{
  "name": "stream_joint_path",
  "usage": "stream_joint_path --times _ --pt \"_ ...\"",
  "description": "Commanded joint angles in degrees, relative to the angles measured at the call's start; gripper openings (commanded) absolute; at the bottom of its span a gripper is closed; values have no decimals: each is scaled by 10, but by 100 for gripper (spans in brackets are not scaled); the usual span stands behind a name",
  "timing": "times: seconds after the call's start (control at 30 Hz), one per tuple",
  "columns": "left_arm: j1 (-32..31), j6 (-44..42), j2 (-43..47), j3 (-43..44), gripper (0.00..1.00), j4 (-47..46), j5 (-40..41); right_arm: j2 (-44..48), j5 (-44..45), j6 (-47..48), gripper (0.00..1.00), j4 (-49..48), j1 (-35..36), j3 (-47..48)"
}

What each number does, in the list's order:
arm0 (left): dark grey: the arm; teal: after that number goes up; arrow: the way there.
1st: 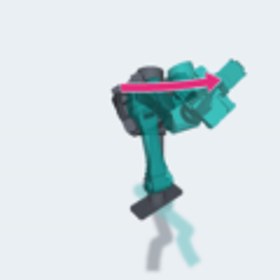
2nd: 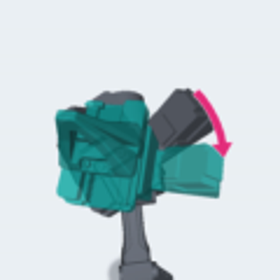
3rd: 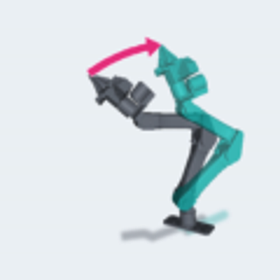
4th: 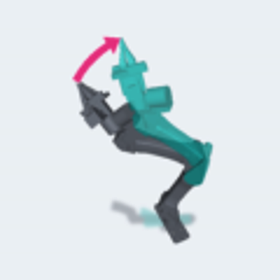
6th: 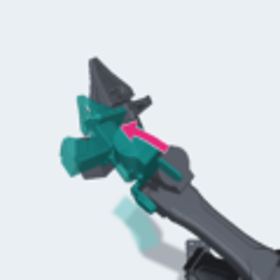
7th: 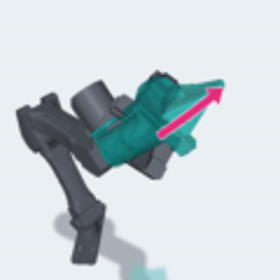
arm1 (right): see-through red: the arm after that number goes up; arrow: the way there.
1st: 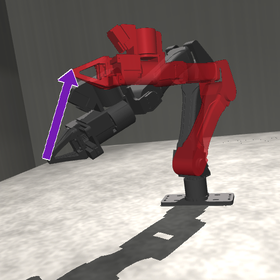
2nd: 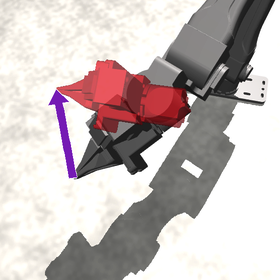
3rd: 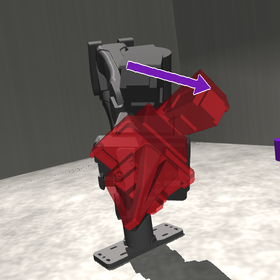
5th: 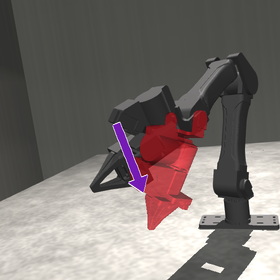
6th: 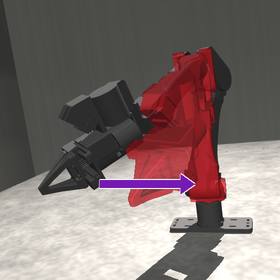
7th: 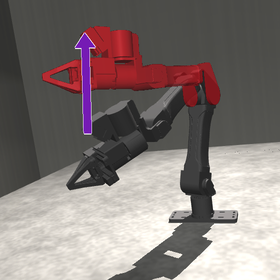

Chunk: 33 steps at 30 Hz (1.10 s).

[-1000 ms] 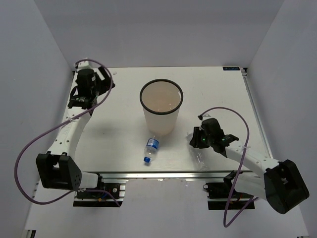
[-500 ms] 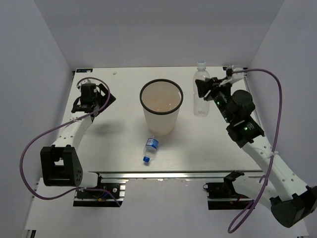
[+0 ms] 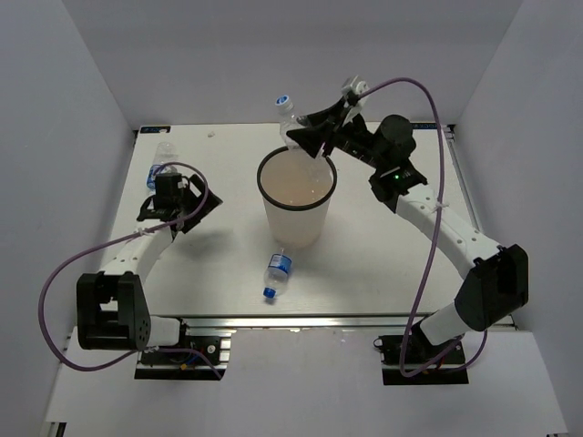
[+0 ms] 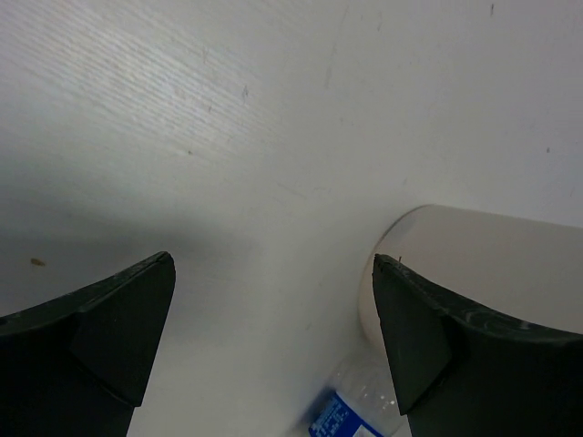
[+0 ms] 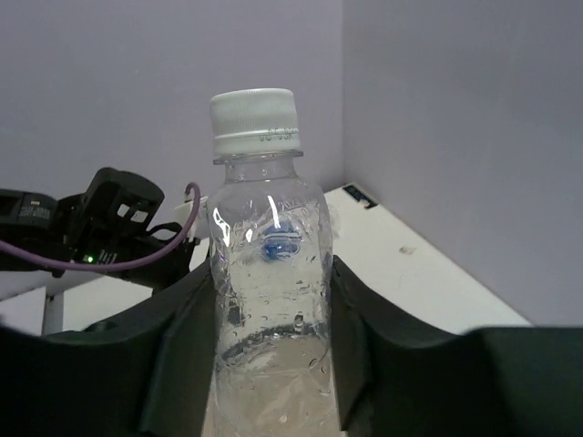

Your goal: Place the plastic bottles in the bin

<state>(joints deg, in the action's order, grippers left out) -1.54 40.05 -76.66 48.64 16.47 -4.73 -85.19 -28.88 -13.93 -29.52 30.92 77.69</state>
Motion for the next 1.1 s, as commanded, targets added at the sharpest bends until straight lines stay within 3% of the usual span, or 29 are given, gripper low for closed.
stream_joint_path --times 0.0,0.03,0.07,0.13,0.2,0.37,0.5,0.73,0.93,1.07 --pt "-25 7 14 -22 98 -20 -33 13 -39 9 52 -77 7 -22" --pt "-35 3 16 -26 98 -21 -25 13 -26 13 56 -64 7 -25" --pt "-49 -1 20 -34 98 -21 -14 12 -15 14 72 -45 7 -18" --pt "-103 -9 27 -36 98 -11 35 11 12 14 89 22 7 13" --pt "-162 -15 30 -39 98 2 87 15 43 18 89 55 6 28" --pt "-233 -20 53 -72 98 10 100 56 109 28 89 123 2 29" --pt "-253 -16 108 -143 98 -24 60 99 170 45 89 151 -2 -10" --pt "-313 -24 184 -184 98 -69 26 196 222 44 89 154 -6 -117" --pt "-393 -57 152 -174 98 -108 16 252 282 41 89 163 -9 -192" --pt "-442 -73 92 -153 98 -82 109 282 285 39 89 175 -12 -227"
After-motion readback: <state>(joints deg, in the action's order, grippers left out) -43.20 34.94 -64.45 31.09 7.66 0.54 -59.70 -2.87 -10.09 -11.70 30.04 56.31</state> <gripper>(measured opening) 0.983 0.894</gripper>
